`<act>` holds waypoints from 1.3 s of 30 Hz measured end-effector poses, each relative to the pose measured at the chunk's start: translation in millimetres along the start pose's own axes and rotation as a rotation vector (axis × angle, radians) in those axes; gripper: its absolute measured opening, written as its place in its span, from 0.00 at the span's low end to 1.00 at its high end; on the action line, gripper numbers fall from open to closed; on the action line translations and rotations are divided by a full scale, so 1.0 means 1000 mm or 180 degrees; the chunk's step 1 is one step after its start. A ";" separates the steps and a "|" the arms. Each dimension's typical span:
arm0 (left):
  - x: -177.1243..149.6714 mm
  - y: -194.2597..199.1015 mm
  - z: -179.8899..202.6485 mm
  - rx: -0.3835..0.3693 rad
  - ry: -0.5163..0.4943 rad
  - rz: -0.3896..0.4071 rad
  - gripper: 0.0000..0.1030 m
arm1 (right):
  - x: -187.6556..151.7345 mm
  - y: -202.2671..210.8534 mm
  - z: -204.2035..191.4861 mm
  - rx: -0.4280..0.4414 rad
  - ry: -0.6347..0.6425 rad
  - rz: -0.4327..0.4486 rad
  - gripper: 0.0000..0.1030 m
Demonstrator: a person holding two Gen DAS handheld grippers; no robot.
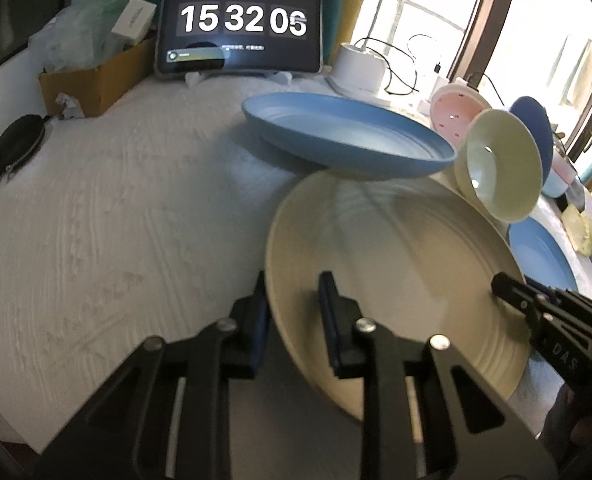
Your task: Organize plates and bowls
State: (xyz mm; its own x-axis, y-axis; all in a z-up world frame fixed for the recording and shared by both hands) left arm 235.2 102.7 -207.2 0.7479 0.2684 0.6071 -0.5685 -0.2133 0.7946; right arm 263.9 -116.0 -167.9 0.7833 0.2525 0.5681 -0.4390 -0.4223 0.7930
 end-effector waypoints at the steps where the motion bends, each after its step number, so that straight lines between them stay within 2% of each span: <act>1: -0.002 0.002 0.001 -0.0001 -0.0001 0.0003 0.22 | -0.001 0.002 -0.001 -0.0005 -0.0004 0.0007 0.18; 12: -0.025 0.023 0.002 -0.0043 -0.0009 0.0006 0.21 | -0.024 0.025 -0.004 0.0006 -0.0045 0.0089 0.18; 25: -0.042 0.053 0.012 -0.0018 -0.0038 0.0144 0.21 | -0.040 0.053 -0.002 0.0036 -0.0055 0.0211 0.17; 39: -0.047 0.076 0.059 -0.0091 -0.0280 0.0251 0.21 | -0.055 0.085 0.032 -0.0020 -0.0261 0.0428 0.16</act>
State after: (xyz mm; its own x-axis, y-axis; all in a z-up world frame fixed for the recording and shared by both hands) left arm 177.2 18.1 -175.8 0.7269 0.1681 0.6658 -0.6353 -0.2034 0.7450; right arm 197.2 -193.9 -138.7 0.7504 0.1220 0.6496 -0.5449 -0.4421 0.7125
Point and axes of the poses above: each gripper's, at about its wrist camera, not at the fingertips, and y roughly against the way its jaws point, z to its right, x to its top, the point moved 5 cm from there along -y, roughly the way its jaws point, and after that the axes turned 13 degrees about x, right-handed, at the moved point
